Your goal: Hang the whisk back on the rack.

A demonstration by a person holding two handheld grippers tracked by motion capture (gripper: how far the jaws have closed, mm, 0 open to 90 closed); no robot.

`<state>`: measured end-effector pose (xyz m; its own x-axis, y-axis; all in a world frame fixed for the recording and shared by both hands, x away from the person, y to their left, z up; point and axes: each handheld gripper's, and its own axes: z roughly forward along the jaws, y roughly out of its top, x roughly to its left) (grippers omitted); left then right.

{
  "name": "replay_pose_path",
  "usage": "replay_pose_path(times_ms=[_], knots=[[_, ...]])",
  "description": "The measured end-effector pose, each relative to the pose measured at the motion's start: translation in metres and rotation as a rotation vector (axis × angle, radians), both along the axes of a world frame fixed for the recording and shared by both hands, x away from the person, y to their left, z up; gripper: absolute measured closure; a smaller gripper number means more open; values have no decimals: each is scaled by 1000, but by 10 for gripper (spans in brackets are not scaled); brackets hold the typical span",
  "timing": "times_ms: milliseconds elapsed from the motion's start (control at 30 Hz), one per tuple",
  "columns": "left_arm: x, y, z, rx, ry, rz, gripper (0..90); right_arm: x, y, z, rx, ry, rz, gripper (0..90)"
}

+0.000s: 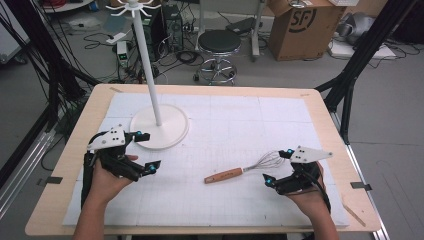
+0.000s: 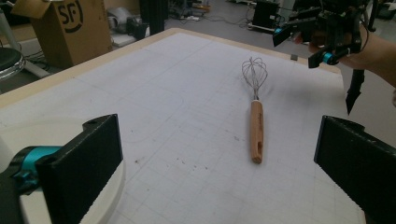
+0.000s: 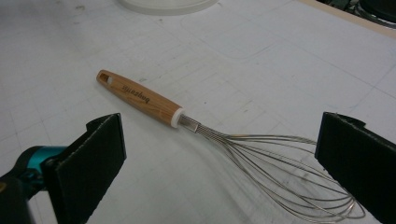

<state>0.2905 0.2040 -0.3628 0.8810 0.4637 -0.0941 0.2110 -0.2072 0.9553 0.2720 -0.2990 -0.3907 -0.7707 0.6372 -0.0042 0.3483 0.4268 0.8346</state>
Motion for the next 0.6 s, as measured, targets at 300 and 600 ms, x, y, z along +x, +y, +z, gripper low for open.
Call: replay_pose_path(times_ms=[300,600], knots=[[-4,-1,10,4,-41,1,16,12,18,17,-78,18,53,8],[-5,1,11,4,-41,6,16,37,52,21,-176,72,147,25]])
